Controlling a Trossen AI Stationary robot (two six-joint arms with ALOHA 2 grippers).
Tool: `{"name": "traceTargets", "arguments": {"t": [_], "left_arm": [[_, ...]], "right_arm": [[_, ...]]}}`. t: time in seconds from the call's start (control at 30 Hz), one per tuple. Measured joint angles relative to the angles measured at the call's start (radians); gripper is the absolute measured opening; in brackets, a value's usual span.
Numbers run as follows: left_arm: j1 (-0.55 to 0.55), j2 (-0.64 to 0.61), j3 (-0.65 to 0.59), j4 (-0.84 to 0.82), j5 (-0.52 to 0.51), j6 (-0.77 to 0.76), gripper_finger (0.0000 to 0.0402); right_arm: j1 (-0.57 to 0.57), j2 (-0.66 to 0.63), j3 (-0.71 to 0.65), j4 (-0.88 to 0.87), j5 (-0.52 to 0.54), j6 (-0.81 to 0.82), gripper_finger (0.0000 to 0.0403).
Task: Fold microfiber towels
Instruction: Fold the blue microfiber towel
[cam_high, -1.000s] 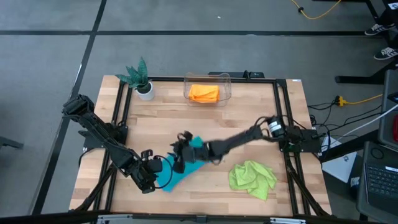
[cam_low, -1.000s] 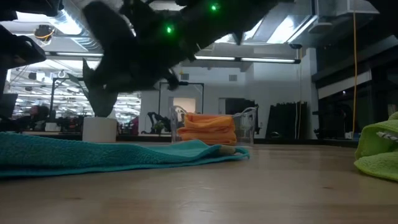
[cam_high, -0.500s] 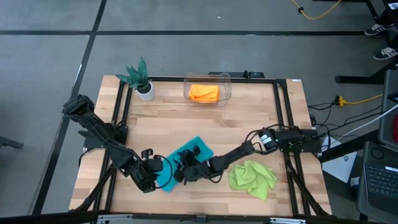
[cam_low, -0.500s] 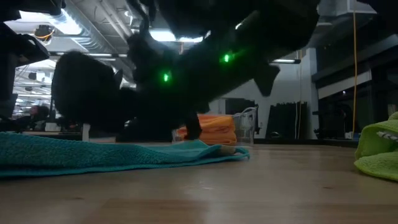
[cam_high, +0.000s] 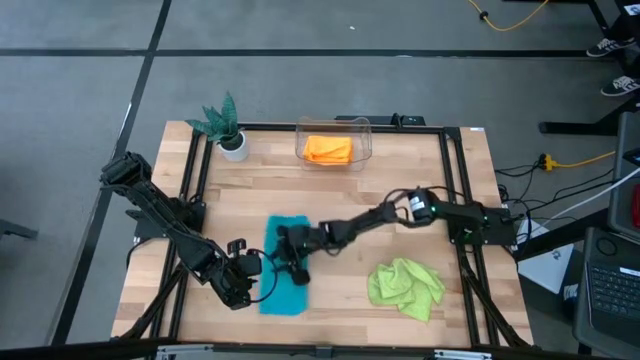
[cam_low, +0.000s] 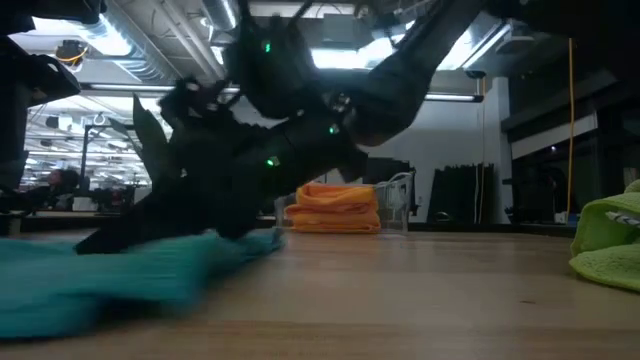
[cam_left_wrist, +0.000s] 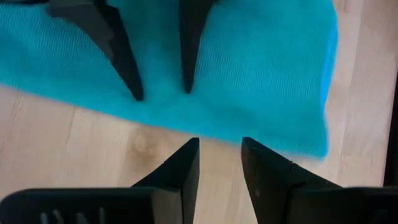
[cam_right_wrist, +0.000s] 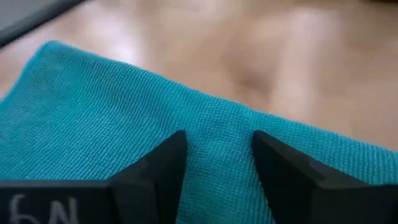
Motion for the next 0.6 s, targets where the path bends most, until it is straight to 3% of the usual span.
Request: {"name": "traceTargets", "arguments": {"t": [0.13,0.37,0.47,0.6], "left_arm": [[0.0,0.0,0.0,0.0,-0.001,-0.001,0.0111],[0.0,0.0,0.0,0.002,-0.009,-0.001,0.0111],[0.0,0.0,0.0,0.005,-0.012,-0.002,0.0111],[-0.003,0.0,0.0,0.027,-0.014,-0.002,0.0111]], "right_arm": [[-0.066,0.004,0.023,-0.028,-0.245,0.022,0.0188],[-0.11,-0.006,0.15,-0.169,-0.471,0.208,0.0188],[-0.107,-0.028,0.231,-0.348,-0.499,0.201,0.0188],[-0.088,-0.058,0.321,-0.727,-0.481,0.091,0.0188]]}}
